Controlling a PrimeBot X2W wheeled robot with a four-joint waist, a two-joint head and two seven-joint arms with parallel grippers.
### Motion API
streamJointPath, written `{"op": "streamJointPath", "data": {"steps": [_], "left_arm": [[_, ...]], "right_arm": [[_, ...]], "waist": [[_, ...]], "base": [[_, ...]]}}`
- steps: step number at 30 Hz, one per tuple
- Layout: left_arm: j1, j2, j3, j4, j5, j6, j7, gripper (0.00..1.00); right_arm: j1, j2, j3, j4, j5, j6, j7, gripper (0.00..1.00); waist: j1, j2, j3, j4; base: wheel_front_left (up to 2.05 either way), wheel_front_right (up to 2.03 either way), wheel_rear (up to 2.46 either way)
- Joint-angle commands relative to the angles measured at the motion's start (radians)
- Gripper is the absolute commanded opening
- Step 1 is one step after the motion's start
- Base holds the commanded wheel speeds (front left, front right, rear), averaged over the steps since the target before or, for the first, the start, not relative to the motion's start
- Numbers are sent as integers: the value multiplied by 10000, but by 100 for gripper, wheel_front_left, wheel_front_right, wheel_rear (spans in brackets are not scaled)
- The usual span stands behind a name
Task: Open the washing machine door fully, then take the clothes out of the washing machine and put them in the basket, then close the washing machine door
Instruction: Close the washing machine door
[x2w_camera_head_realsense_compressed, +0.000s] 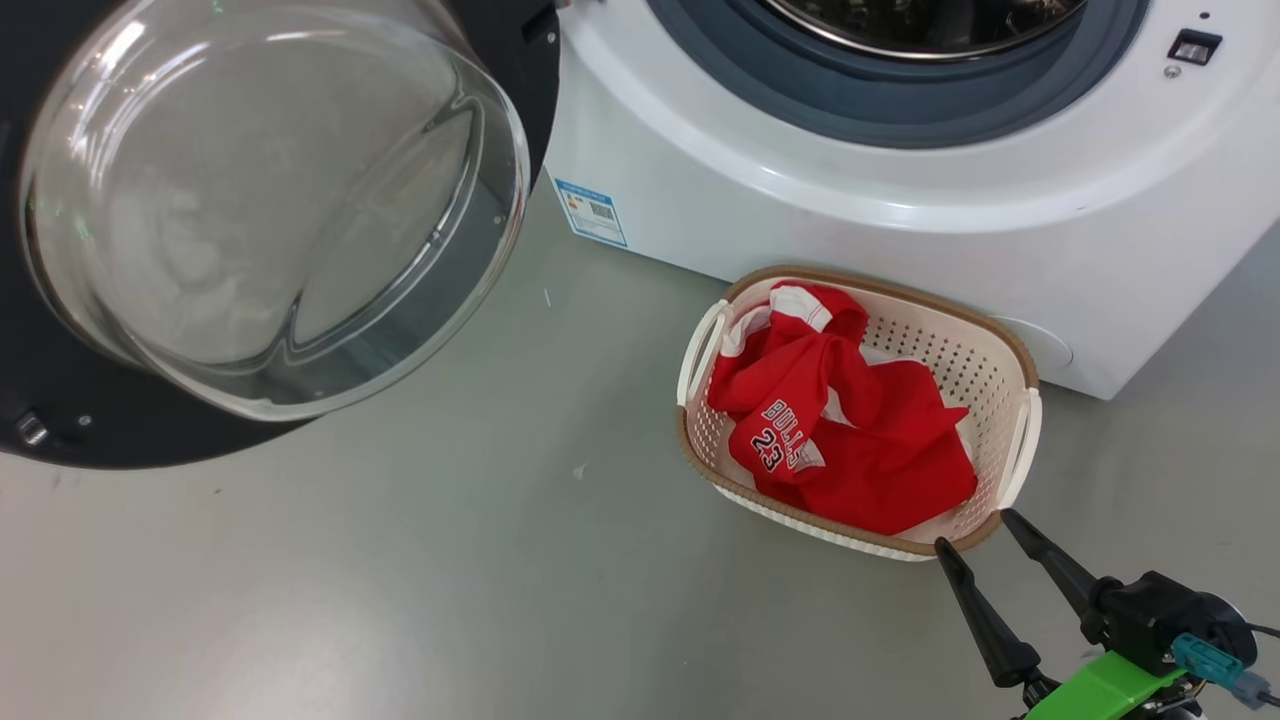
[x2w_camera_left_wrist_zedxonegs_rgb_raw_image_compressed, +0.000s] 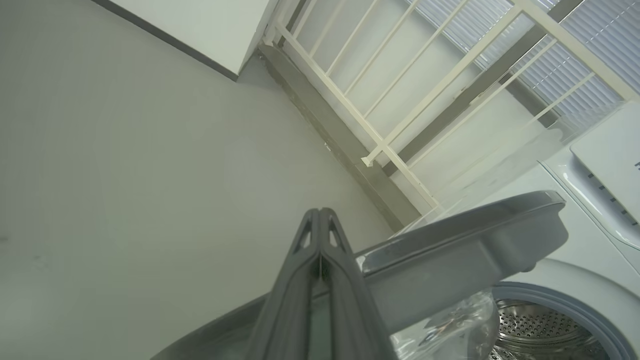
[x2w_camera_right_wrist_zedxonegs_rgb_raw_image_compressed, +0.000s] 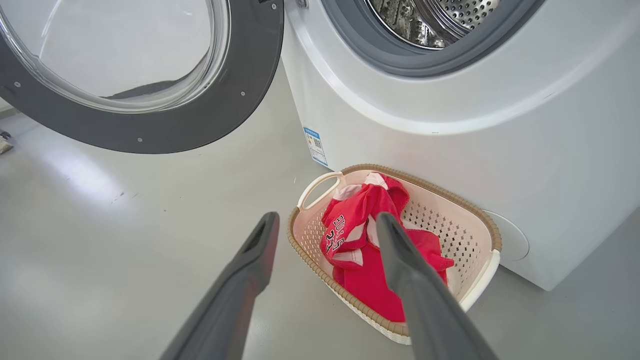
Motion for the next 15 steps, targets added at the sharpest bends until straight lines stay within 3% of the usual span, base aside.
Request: {"op": "streamJointPath", "data": {"steps": [1,15], "left_arm": [[-236,843,130,-78,-151,-57,235,0],[-55,853,-450,25,-579,-57,1209,0]], "right_arm": [[-163,-152,174,-266,-102,48,-65,100],[-321,-225,287,-283,-78,48,-65,100]], "waist": [[0,0,143,-19],[0,0,267,-150]], "base": [[0,0,0],[0,0,0]]}}
